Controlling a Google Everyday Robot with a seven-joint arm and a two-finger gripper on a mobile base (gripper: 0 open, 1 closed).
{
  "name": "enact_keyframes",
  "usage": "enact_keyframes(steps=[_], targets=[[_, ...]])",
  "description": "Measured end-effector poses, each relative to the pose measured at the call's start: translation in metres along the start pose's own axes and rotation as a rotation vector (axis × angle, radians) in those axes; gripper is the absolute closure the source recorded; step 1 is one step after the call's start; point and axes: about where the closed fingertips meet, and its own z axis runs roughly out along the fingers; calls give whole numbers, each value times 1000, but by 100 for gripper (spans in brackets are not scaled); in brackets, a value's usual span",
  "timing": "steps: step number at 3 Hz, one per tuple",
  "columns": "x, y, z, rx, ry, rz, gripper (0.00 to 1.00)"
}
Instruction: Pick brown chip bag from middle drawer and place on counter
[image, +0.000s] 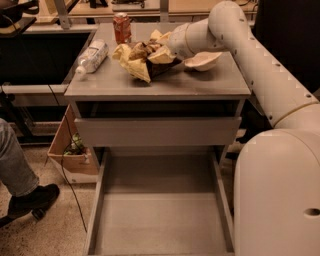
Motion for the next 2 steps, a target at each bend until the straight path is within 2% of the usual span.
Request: enact_keyframes(steps=[1,2], targets=[[-14,12,2,-45,-32,5,4],[-28,21,-3,-94,-48,-3,0]])
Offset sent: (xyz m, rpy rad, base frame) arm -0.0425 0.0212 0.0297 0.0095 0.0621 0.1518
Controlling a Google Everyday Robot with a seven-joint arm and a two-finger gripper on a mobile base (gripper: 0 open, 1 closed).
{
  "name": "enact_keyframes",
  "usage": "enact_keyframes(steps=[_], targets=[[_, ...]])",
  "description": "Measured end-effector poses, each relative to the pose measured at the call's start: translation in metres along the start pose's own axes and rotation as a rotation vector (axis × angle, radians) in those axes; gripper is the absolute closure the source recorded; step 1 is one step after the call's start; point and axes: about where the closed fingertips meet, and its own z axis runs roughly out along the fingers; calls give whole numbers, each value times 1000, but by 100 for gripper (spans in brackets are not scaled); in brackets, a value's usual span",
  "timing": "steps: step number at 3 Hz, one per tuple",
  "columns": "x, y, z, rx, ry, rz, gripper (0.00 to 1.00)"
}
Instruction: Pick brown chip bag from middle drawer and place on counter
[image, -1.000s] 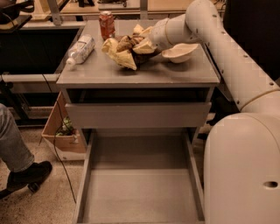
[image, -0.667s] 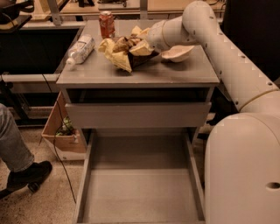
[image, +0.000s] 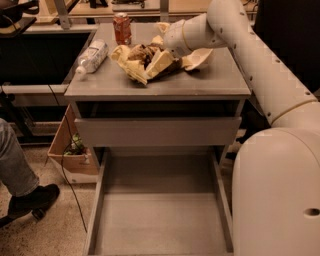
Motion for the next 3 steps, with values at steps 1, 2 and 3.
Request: enact_keyframes(steps=[1,2,3], targets=[[-11,9,-18,-39,-9,-3,0],[-13,28,-56,-74,-35,13,0],[5,56,-122,-45,-22,39,0]])
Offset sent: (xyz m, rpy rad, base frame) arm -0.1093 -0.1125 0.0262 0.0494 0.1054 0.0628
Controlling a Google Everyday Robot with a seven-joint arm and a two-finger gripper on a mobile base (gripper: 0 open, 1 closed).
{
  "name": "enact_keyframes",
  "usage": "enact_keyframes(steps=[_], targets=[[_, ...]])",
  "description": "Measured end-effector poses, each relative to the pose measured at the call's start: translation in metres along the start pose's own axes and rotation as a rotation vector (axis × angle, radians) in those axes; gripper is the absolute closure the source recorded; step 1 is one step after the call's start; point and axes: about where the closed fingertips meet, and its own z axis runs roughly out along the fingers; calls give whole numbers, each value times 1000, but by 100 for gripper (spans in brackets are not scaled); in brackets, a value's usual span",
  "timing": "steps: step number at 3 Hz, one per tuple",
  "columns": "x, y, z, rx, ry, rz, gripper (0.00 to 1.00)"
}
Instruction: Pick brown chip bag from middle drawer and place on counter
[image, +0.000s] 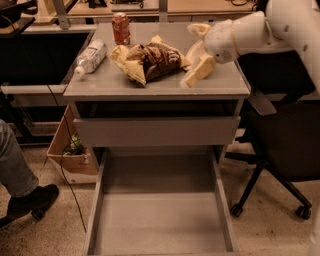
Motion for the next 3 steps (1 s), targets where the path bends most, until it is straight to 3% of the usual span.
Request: enact_keyframes(steps=[2,3], targets=[[63,68,-130,102,84,34,0],[74,73,-149,127,97,47,0]])
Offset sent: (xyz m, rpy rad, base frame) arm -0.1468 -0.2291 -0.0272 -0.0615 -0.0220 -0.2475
